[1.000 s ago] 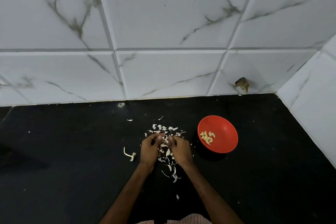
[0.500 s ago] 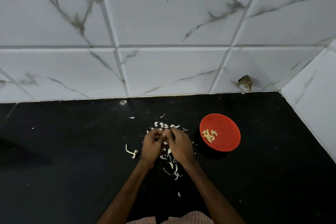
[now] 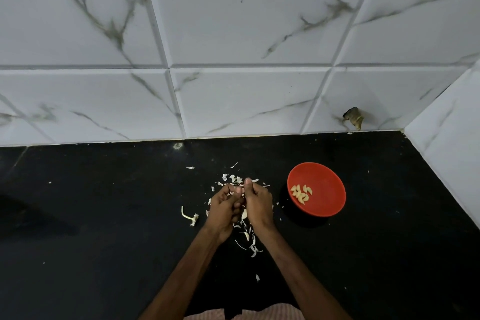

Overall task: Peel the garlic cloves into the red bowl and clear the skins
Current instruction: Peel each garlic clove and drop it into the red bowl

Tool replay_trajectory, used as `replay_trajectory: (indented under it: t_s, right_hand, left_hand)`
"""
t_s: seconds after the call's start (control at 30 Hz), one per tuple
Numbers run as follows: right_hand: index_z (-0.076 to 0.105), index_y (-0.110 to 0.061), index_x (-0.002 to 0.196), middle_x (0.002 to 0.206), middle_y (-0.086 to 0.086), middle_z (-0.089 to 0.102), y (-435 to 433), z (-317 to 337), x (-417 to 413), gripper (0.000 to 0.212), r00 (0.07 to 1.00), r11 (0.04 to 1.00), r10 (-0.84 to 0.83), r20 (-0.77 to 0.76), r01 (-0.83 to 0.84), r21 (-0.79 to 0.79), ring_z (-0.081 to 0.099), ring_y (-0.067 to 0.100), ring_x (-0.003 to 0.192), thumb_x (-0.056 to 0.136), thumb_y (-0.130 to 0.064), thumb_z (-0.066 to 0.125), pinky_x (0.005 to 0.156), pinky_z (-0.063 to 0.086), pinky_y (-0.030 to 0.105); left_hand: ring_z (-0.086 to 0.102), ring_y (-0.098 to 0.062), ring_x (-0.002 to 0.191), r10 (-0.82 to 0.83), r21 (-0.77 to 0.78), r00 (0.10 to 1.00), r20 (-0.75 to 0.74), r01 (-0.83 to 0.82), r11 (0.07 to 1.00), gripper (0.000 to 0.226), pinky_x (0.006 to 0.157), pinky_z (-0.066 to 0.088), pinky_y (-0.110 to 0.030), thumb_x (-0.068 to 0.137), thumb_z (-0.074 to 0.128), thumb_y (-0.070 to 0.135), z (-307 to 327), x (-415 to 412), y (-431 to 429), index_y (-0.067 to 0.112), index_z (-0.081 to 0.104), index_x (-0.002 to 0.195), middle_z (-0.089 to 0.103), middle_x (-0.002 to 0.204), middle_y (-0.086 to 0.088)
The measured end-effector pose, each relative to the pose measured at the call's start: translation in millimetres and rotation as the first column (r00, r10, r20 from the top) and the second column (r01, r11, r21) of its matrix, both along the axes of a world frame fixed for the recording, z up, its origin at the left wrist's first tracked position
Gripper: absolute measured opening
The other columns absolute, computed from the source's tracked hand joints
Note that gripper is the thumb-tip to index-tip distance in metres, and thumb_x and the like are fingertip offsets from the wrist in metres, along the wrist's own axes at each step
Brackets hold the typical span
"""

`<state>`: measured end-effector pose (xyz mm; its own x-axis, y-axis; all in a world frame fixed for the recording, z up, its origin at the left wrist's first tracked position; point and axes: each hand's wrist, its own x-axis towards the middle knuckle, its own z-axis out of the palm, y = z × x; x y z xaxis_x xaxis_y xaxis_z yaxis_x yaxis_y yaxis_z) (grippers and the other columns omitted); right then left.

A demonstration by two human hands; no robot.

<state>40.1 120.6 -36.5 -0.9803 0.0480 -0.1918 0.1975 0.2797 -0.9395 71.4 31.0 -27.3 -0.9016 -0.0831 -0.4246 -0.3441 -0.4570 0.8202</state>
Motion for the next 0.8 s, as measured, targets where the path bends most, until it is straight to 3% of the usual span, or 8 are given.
replay_trajectory:
  t_s: [0.07,0.27,0.37,0.47,0.53,0.6,0.7,0.8]
  right_hand:
    - [0.071,-0.021,0.073,0.072,-0.007,0.072,-1,3,1,0.043,0.998,0.998,-0.023,0.066,0.027,-0.053,0.067,0.009,0.073,0.106,-0.033,0.047,0.070,0.052,0.029]
    - [0.071,-0.017,0.077,0.046,-0.010,0.060,0,23,2,0.043,0.952,0.936,-0.010,0.306,0.117,-0.332,0.056,0.001,0.041,0.108,-0.028,0.045,0.039,0.039,0.012]
    - [0.070,-0.014,0.083,0.046,-0.013,0.058,2,30,3,0.038,0.942,0.893,0.002,0.337,0.150,-0.423,0.054,-0.002,0.039,0.108,-0.028,0.045,0.038,0.037,0.012]
    - [0.067,-0.021,0.076,0.056,-0.011,0.060,5,22,4,0.037,0.999,0.986,0.021,-0.048,-0.012,0.164,0.059,0.002,0.053,0.106,-0.034,0.048,0.053,0.041,0.022]
    - [0.068,-0.017,0.080,0.065,-0.005,0.065,8,17,5,0.031,0.954,0.834,0.120,-0.275,0.053,0.549,0.063,0.012,0.059,0.103,-0.033,0.055,0.055,0.042,0.028]
    - [0.068,-0.013,0.075,0.060,0.000,0.066,9,15,3,0.024,0.852,0.735,0.252,-0.459,0.140,0.663,0.063,0.019,0.051,0.095,-0.025,0.070,0.046,0.039,0.024]
    - [0.065,-0.009,0.070,0.055,0.004,0.062,13,12,-3,0.026,0.731,0.714,0.400,-0.553,0.129,0.688,0.060,0.023,0.046,0.090,-0.020,0.076,0.040,0.043,0.028]
    - [0.063,-0.009,0.072,0.061,0.004,0.064,13,9,2,0.029,0.798,0.821,0.339,-0.498,0.008,0.572,0.062,0.024,0.054,0.098,-0.022,0.066,0.049,0.044,0.032]
  left_hand:
    - [0.024,0.000,0.039,-0.004,0.042,1.000,-0.005,0.004,0.999,0.017,0.034,0.019,-0.013,0.103,0.052,0.014,-1,2,-1,0.012,0.055,0.087,0.036,0.055,0.004]
    - [0.024,-0.001,0.040,-0.064,0.048,0.995,-0.077,0.067,0.997,0.014,0.038,0.015,-0.015,0.099,0.055,0.022,1,4,-6,0.015,0.065,0.093,0.040,0.055,0.005]
    - [0.025,-0.001,0.040,-0.064,0.025,0.995,-0.070,0.066,0.998,0.017,0.040,0.015,-0.017,0.102,0.052,0.020,6,2,-6,0.011,0.066,0.102,0.040,0.055,0.005]
    - [0.037,-0.006,0.045,-0.034,-0.096,0.999,-0.009,0.033,0.995,0.018,0.041,0.029,-0.020,0.105,0.050,0.017,9,-2,5,0.005,0.062,0.099,0.048,0.053,0.006]
    - [0.055,-0.010,0.053,0.040,-0.154,0.999,0.015,-0.037,0.987,0.021,0.048,0.044,-0.024,0.104,0.051,0.011,11,-4,13,0.003,0.061,0.089,0.062,0.057,0.002]
    - [0.058,-0.009,0.053,0.078,-0.153,0.996,0.051,-0.070,0.986,0.029,0.049,0.047,-0.022,0.104,0.049,0.007,12,-5,16,0.004,0.062,0.078,0.064,0.060,-0.002]
    - [0.035,-0.004,0.039,0.052,-0.124,0.984,0.173,-0.031,0.992,0.039,0.035,0.026,-0.018,0.104,0.042,0.006,15,-6,10,0.010,0.056,0.068,0.043,0.050,0.003]
    - [0.025,-0.002,0.036,0.026,-0.091,0.980,0.196,-0.008,0.996,0.043,0.033,0.018,-0.015,0.105,0.039,0.007,16,-6,6,0.012,0.053,0.065,0.032,0.047,0.007]
